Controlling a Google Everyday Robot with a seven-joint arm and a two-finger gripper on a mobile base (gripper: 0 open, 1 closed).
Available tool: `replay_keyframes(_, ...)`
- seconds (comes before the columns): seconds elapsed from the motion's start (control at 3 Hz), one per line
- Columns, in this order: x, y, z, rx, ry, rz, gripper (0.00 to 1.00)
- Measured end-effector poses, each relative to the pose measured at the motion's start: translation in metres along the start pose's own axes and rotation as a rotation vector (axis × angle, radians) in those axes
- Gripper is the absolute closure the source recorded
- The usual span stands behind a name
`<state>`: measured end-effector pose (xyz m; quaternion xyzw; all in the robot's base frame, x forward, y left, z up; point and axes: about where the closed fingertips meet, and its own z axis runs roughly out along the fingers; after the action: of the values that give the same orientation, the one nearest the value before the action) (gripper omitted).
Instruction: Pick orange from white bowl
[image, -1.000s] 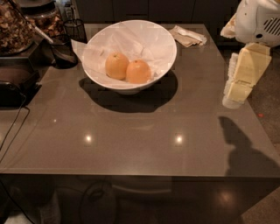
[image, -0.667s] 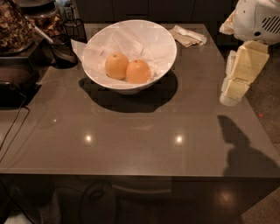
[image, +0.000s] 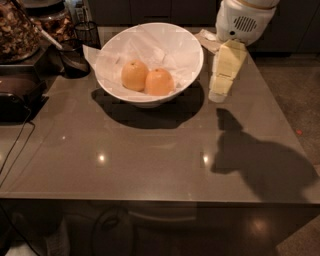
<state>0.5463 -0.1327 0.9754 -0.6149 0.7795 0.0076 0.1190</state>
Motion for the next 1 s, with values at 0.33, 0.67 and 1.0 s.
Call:
replay_keyframes(0.33, -0.009, -0.008, 0.001, 0.03, -0.026, -0.004, 0.0)
replay_keyframes(0.67, -0.013, -0.017, 0.0, 0.05, -0.056, 0.014, 0.0)
replay_keyframes(1.0, -0.074, -0.053, 0.008, 0.037, -0.085, -0.03, 0.0)
